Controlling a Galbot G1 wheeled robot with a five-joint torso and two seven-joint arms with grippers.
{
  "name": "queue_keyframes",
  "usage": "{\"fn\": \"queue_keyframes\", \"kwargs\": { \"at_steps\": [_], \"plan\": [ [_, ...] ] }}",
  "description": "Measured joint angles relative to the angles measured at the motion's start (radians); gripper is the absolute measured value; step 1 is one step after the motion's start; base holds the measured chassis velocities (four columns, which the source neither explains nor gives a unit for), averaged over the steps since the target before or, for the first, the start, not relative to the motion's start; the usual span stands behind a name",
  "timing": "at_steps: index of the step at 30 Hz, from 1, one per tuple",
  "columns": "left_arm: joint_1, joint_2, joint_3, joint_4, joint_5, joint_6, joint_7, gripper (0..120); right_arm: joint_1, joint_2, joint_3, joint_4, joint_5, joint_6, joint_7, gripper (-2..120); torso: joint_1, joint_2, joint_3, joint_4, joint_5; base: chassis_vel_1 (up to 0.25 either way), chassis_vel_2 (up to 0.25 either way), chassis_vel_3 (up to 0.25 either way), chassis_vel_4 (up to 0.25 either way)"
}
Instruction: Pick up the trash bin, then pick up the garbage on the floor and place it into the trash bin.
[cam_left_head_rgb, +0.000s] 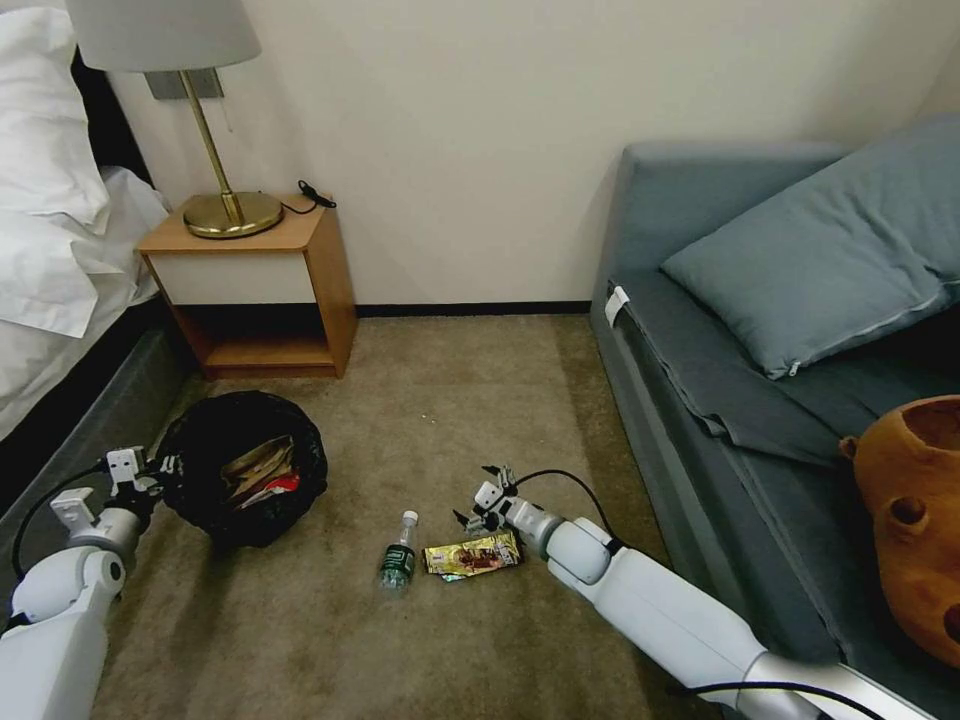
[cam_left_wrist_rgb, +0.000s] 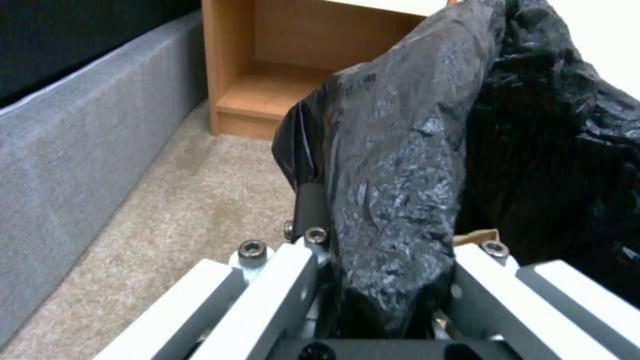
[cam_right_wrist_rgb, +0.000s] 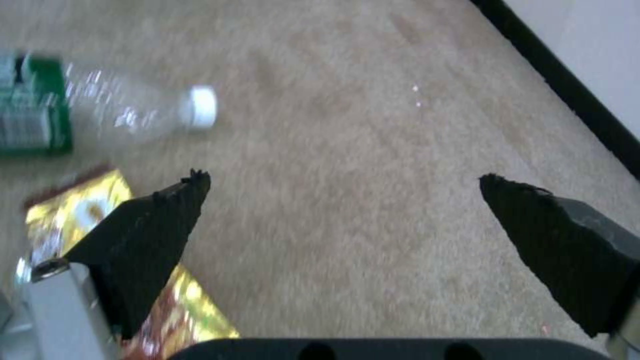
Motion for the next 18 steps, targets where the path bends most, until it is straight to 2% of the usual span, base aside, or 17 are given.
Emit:
{"fn": "queue_keyframes", "kwargs": {
  "at_steps": [4, 8, 18],
  "plan": [
    [-0.001, -0.003, 0.0, 0.006, -0.002, -0.003, 0.0, 4, -0.021, -0.013, 0.0, 0.001, -0.05, 0.022, -0.004, 100, 0.0, 0.0, 0.0, 0.0001, 0.0001, 0.0, 0.0, 0.0, 0.0],
    [0.0, -0.004, 0.0, 0.012, -0.007, -0.009, -0.001, 4, -0.063, -0.062, -0.003, 0.029, -0.107, 0.037, 0.002, 100, 0.0, 0.0, 0.0, -0.0002, -0.0004, 0.0, 0.0, 0.0, 0.0],
    [-0.017, -0.014, 0.014, 0.027, 0.01, -0.015, 0.0, 4, -0.11, -0.128, -0.012, 0.067, -0.154, 0.063, -0.041, 100, 0.0, 0.0, 0.0, -0.0001, -0.0001, 0.0, 0.0, 0.0, 0.0]
  ]
}}
